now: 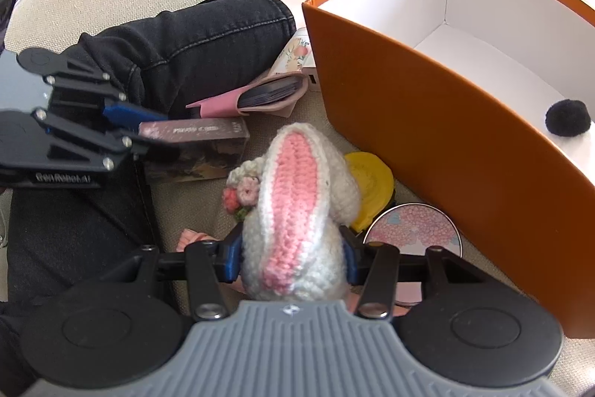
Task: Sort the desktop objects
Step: 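Carry the bunny with the right tool while the left tool carries the photo card box toward the orange box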
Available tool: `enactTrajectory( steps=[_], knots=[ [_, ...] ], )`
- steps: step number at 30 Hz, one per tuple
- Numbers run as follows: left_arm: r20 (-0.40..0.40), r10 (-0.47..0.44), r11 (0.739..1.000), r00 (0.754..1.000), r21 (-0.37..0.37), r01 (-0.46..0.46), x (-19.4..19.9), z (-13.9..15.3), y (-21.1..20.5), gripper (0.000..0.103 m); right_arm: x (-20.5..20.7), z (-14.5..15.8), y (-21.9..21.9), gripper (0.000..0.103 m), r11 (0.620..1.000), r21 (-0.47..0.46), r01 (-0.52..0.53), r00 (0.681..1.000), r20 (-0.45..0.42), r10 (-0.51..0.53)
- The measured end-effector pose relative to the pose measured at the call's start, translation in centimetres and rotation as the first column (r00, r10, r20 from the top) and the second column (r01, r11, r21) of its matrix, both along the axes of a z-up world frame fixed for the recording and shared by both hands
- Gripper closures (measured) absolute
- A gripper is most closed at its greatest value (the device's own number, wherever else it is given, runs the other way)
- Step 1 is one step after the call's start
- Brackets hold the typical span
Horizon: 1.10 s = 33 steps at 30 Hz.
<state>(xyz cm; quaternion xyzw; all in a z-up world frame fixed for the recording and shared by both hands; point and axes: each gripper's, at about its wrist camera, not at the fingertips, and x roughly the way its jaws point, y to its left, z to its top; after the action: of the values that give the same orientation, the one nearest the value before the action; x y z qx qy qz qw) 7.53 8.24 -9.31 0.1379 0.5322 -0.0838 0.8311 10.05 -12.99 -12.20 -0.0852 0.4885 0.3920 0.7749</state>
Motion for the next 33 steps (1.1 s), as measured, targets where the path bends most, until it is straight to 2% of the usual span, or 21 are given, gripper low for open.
enactTrajectory(
  steps=[3, 7, 9, 12, 15, 18, 21, 25, 33],
  knots=[
    [-0.008, 0.003, 1.000, 1.000, 0.031, -0.002, -0.1, -0.1, -0.4, 0.072, 0.0, -0.1, 0.1, 0.051, 1.000, -0.002, -0.001, 1.000, -0.001, 0.001],
    [-0.040, -0.048, 0.991, 0.998, 0.122, 0.053, -0.7, -1.1, -1.7, 0.072, -0.1, 0.0, 0.3, 0.050, 1.000, -0.011, -0.006, 1.000, 0.006, 0.006],
    [-0.026, -0.046, 0.992, 0.999, 0.120, 0.049, -1.1, -0.9, -1.7, 0.073, -0.1, 0.1, 0.0, 0.051, 1.000, -0.007, 0.003, 1.000, 0.007, -0.003],
    [-0.012, -0.025, 0.998, 1.000, 0.065, 0.026, -1.6, 0.2, -1.5, 0.073, -0.1, 0.4, -0.4, 0.051, 1.000, 0.002, 0.015, 1.000, 0.001, -0.015],
    [0.002, -0.039, 0.999, 0.999, 0.010, 0.039, -2.0, 2.5, -2.0, 0.075, 0.0, 0.5, -0.2, 0.051, 1.000, -0.004, 0.011, 1.000, 0.004, -0.011],
    [-0.025, -0.055, 0.998, 0.998, -0.013, 0.055, -1.3, 3.7, -2.4, 0.077, -0.1, 0.5, 0.0, 0.051, 1.000, -0.012, 0.006, 1.000, 0.005, -0.006],
    [-0.051, -0.060, 0.998, 0.997, -0.032, 0.059, 0.1, 2.8, -2.5, 0.077, -0.2, 0.4, 0.4, 0.051, 1.000, -0.019, 0.005, 1.000, 0.012, -0.005],
    [-0.048, 0.003, 0.997, 0.999, -0.073, -0.007, 0.8, 1.3, -2.2, 0.077, -0.2, 0.4, 0.1, 0.051, 1.000, -0.012, 0.012, 1.000, 0.005, -0.012],
    [0.019, 0.141, 0.977, 0.990, -0.163, -0.136, 0.1, -0.3, -0.8, 0.076, 0.0, 0.3, 0.3, 0.049, 1.000, -0.002, 0.014, 1.000, 0.001, -0.014]
  ],
)
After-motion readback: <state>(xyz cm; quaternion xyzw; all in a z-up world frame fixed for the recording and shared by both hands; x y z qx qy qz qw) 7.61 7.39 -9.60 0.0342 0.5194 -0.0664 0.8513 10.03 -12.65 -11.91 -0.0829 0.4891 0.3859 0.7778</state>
